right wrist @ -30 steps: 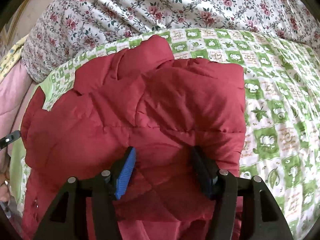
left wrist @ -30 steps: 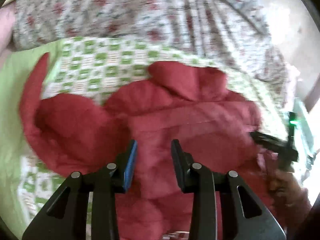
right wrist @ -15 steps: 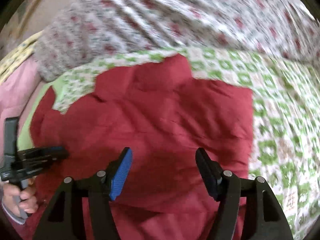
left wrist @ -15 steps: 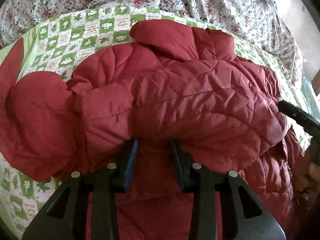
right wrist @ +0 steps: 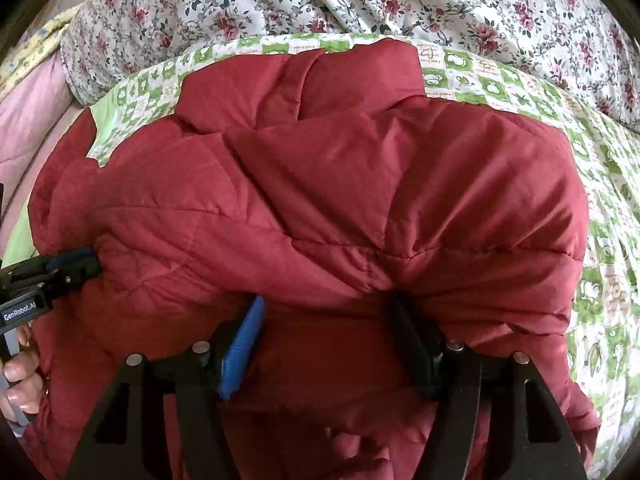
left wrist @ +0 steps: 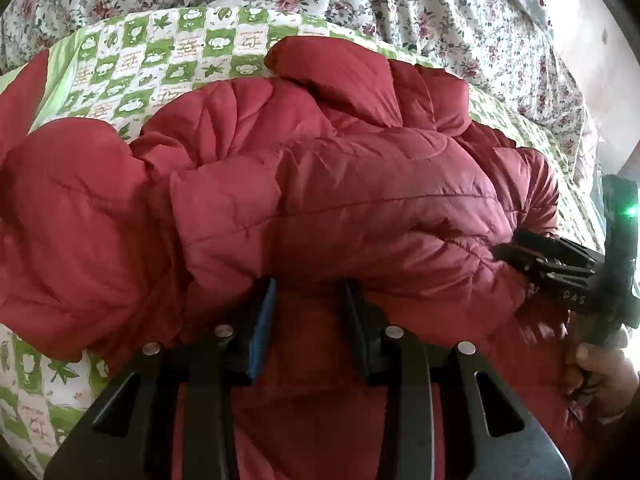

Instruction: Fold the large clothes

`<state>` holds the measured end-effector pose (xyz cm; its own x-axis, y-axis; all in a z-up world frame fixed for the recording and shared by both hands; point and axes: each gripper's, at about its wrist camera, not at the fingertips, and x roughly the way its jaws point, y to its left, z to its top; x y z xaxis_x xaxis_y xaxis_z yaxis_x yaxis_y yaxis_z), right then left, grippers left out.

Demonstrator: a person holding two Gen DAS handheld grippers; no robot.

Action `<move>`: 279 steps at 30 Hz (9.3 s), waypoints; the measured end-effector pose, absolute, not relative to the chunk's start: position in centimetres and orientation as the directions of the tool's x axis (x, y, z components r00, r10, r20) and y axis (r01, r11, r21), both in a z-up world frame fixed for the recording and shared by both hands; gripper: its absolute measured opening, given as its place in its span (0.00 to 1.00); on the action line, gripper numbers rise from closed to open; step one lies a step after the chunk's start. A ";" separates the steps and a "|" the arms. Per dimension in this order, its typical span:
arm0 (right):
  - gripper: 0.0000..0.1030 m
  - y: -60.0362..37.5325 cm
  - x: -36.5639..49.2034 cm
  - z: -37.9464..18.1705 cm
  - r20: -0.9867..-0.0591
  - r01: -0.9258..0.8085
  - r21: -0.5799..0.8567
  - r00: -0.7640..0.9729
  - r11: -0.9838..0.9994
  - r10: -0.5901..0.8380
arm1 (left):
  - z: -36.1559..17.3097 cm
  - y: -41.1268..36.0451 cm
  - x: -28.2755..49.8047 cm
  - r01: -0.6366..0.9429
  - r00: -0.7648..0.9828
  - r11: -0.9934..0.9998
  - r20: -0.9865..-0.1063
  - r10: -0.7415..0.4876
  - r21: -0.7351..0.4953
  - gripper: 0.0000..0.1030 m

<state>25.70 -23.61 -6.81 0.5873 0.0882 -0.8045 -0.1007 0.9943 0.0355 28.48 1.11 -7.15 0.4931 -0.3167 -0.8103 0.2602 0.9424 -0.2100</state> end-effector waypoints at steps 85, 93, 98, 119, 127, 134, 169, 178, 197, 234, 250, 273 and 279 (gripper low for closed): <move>0.67 -26.5 13.5 1.0 -0.602 -0.162 0.450 0.671 0.878 0.433 | 3.6 3.7 24.5 0.197 0.689 0.873 -0.570 -0.448 -0.447 0.07; 0.67 -28.8 15.0 -0.2 -0.555 -0.087 0.591 0.677 0.802 0.483 | 1.4 -2.1 25.2 0.241 0.612 0.840 -0.596 -0.520 -0.485 0.07; 0.67 -30.6 16.7 -0.7 -0.452 -0.071 0.738 0.686 0.671 0.570 | 0.5 -3.7 25.0 0.247 0.588 0.825 -0.598 -0.544 -0.508 0.07; 0.04 -31.8 21.2 0.3 -0.496 -0.031 0.672 0.723 0.740 0.481 | -1.6 -4.1 23.0 0.360 0.419 0.801 -0.684 -0.597 -0.479 0.46; 0.03 -34.8 18.8 2.8 -0.519 0.024 0.494 0.811 0.869 0.272 | 0.5 -0.3 21.8 0.329 0.546 0.864 -0.669 -0.504 -0.382 0.75; 0.03 -33.9 18.7 -0.6 -0.630 0.072 0.337 0.758 0.939 0.168 | 0.5 2.0 27.1 0.244 0.604 0.904 -0.674 -0.426 -0.352 0.75; 0.36 -27.6 22.4 1.8 -0.661 -0.041 0.109 0.743 0.993 0.103 | -4.6 0.2 29.3 0.227 0.542 0.959 -0.796 -0.269 -0.170 0.75; 0.37 -30.0 25.7 -4.6 -0.764 0.020 0.130 0.639 0.991 0.087 | -6.0 0.7 29.3 0.201 0.551 0.970 -0.802 -0.229 -0.139 0.77; 0.37 -30.0 25.4 -4.5 -0.753 0.020 0.137 0.651 0.990 0.091 | -2.0 -1.4 30.6 0.206 0.589 0.973 -0.781 -0.210 -0.106 0.76; 0.52 -28.9 24.1 -4.9 -0.781 0.029 0.034 0.624 0.999 0.008 | -6.5 0.1 29.7 0.156 0.505 0.985 -0.851 -0.146 -0.076 0.80; 0.78 -28.9 13.5 0.0 -0.805 0.035 0.133 0.587 0.990 0.087 | -2.9 5.3 20.0 0.087 0.498 0.979 -0.843 -0.202 -0.183 0.80; 0.79 -32.1 2.1 0.4 -0.842 0.091 0.067 0.540 0.994 0.007 | -2.6 7.8 8.8 0.103 0.492 0.987 -0.856 -0.160 -0.125 0.80; 0.79 -32.5 -0.7 0.3 -0.854 0.097 0.033 0.520 0.995 -0.022 | -2.5 8.5 6.8 0.099 0.487 0.988 -0.860 -0.150 -0.116 0.80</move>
